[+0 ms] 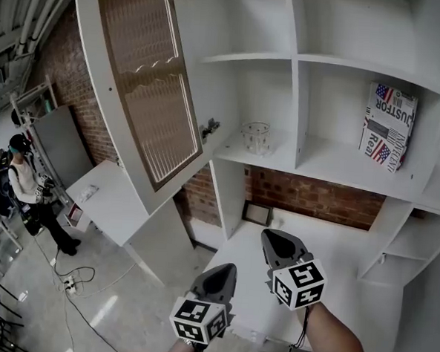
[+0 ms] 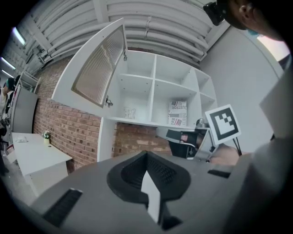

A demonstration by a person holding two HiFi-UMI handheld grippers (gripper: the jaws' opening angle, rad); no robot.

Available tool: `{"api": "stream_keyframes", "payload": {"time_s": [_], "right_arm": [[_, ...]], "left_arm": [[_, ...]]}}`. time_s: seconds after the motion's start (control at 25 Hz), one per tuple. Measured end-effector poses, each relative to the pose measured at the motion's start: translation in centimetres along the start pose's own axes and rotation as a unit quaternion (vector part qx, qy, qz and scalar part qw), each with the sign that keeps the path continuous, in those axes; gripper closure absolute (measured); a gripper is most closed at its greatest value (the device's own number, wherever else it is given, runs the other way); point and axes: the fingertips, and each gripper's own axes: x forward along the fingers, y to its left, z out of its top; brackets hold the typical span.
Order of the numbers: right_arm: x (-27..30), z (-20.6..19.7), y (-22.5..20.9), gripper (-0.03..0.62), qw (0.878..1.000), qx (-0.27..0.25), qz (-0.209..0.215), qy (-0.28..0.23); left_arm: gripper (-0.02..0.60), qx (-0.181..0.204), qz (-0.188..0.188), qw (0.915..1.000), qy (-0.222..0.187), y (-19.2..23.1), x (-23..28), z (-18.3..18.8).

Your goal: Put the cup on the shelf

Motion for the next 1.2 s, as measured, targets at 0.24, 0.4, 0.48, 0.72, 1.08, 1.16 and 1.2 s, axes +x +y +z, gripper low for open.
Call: {"api": "stream_keyframes", "payload": {"time_s": [0.24, 0.4, 0.48, 0.72, 1.08, 1.16, 1.2], "right_arm": [[-3.1, -0.3, 2.8, 0.594, 0.999, 0.008, -0.031, 0.007], [-4.9, -0.1, 4.7, 0.594, 0.999, 0.011, -0.053, 0.004], [-5.6, -0.2, 5.6, 0.594, 0.998, 0.011, -0.062, 0.004], [-6.8, -0.1, 7.8, 0.594, 0.996, 0.007, -0.083, 0.005], [-7.1, -0.2, 8.6, 0.595, 0.995, 0.007, -0.099, 0.009], [-7.0, -0.2, 8.7, 0.595, 0.995, 0.007, -0.1, 0.008], [-7.0, -0.2, 8.7, 0.595, 0.995, 0.007, -0.1, 0.008]], "left_arm": [[0.578, -0.002, -0.037, 0.9993, 0.012, -0.9, -3.2, -0.9], [0.578, 0.003, -0.06, 0.9981, 0.011, -1.3, -5.3, -0.9], [0.578, 0.007, -0.068, 0.9976, 0.01, -1.3, -6.3, -1.0], [0.578, 0.011, -0.089, 0.996, 0.0, -0.9, -8.3, -0.7], [0.578, 0.003, -0.111, 0.9938, -0.005, -0.7, -8.5, -1.0], [0.578, 0.003, -0.112, 0.9937, -0.005, -0.6, -8.4, -1.0], [0.578, 0.002, -0.113, 0.9936, -0.005, -0.6, -8.4, -1.0]]}}
